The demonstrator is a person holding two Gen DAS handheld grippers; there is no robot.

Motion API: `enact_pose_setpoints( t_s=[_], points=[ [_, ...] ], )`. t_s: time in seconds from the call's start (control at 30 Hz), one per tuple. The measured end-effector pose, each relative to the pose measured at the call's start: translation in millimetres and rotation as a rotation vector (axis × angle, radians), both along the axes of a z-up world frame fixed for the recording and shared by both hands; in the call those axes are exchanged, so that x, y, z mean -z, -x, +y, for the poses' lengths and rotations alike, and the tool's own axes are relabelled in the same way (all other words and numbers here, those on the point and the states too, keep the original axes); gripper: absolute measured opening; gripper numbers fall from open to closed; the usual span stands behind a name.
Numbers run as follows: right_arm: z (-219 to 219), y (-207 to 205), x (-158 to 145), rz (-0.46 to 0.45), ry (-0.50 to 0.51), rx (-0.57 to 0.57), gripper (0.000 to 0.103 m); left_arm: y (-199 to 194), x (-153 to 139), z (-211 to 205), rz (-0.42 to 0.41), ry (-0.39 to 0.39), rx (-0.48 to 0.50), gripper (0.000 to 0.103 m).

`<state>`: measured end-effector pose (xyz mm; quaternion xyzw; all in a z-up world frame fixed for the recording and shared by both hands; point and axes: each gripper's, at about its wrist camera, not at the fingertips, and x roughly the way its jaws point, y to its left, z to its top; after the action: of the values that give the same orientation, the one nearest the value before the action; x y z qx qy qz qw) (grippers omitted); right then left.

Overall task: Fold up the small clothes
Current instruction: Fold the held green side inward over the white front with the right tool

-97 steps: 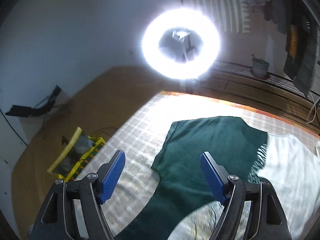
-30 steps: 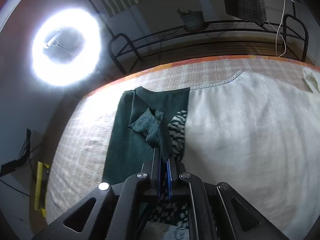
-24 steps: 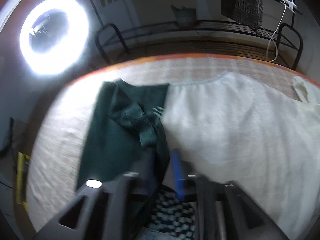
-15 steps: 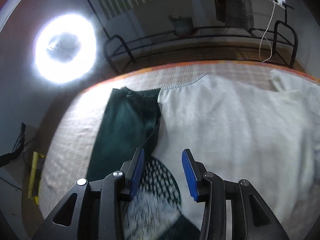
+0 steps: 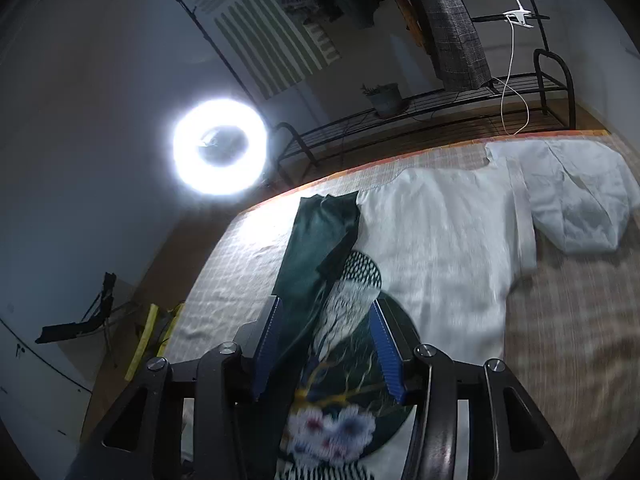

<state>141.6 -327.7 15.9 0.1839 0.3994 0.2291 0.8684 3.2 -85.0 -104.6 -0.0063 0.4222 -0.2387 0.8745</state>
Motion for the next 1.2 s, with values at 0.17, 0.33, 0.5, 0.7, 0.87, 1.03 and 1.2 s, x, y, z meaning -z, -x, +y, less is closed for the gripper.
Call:
enact_pose_setpoints(
  t_s=[0.17, 0.33, 0.5, 0.7, 0.87, 1.03, 1.2],
  points=[
    [-10.6, 10.0, 12.3, 0.018, -0.058, 0.017, 0.049, -23.3, 21.0, -25.0, -0.018, -0.121, -0.039, 0.047],
    [-18.8, 10.8, 17.2, 0.017, -0.076, 0.018, 0.048, -40.5, 34.9, -26.2, 0.030, -0.088, -0.069, 0.000],
    [-27.8, 11.8, 18.9, 0.016, -0.088, 0.036, 0.048, -28.8, 19.1, -36.3, 0.038, 0.057, 0.019, 0.000],
    [-24.1, 9.9, 24.2, 0.032, -0.070, 0.031, 0.049, -18.7, 23.4, -47.0, 0.104, 0.025, 0.112, 0.023],
    [-10.2, 4.1, 23.5, 0.024, -0.030, 0.000, 0.048, -17.8, -4.5, -21.5, 0.063, 0.043, 0.068, 0.027],
    [4.2, -3.6, 23.6, 0.015, 0.004, -0.018, 0.048, -35.3, -25.7, -3.5, -0.016, -0.013, 0.042, 0.027],
    [0.2, -5.7, 29.1, 0.015, 0.072, 0.007, 0.049, -56.8, -22.5, 5.2, -0.010, 0.010, -0.034, 0.027]
  ],
)
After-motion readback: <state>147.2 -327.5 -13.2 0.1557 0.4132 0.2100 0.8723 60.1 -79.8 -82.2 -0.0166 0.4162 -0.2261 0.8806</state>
